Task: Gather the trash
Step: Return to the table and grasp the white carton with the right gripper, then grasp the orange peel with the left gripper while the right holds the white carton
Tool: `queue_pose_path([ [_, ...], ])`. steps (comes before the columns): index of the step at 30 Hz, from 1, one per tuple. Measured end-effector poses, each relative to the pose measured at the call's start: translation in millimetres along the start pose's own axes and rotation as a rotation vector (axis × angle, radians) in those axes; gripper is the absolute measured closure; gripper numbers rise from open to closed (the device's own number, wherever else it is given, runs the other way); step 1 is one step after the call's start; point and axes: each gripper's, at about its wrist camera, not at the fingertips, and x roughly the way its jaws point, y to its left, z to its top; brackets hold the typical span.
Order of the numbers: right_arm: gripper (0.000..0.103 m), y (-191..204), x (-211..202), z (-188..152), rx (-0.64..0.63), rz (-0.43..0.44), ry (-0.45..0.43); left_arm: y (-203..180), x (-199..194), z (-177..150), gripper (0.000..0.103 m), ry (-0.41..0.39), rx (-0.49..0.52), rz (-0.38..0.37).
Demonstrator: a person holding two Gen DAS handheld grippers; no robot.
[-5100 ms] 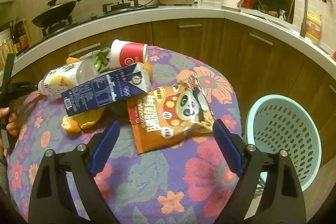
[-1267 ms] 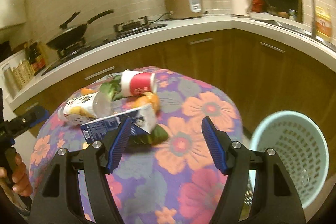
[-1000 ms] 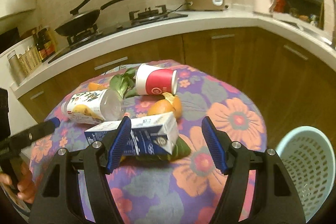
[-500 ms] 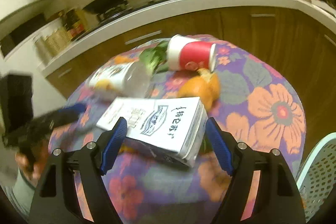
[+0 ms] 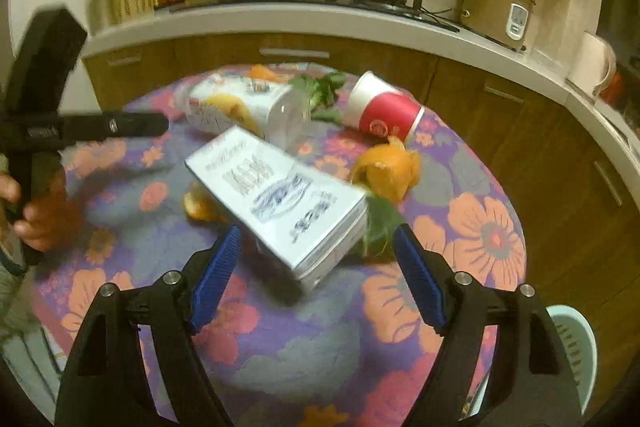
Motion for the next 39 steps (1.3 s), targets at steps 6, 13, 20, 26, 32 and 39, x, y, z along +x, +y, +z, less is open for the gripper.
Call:
queue_pose_path([
  [6, 0.018, -2, 27, 21, -0.101, 0.119, 0.054, -1, 6, 0, 0.042, 0.015, 0.003, 0.005],
  [13, 0.035, 20, 41, 11, -0.218, 0.118, 0.112, 1, 11, 2, 0.042, 0.026, 0.005, 0.017],
  [20, 0.046, 23, 18, -15, -0.142, 0.060, 0.048, 2, 14, 0, 0.042, 0.045, 0.006, 0.016],
  [26, 0.048, 3, -25, -43, 0.051, 0.038, -0.072, 1, 24, -4, 0.042, 0.096, 0.014, -0.006],
  [32, 0.049, 6, -57, -78, 0.130, -0.006, -0.105, -12, 55, -5, 0.037, 0.182, 0.081, 0.033],
  [39, 0.049, 22, -56, -110, 0.124, -0.132, -0.009, -25, 82, -8, 0.064, 0.225, 0.150, 0.138],
])
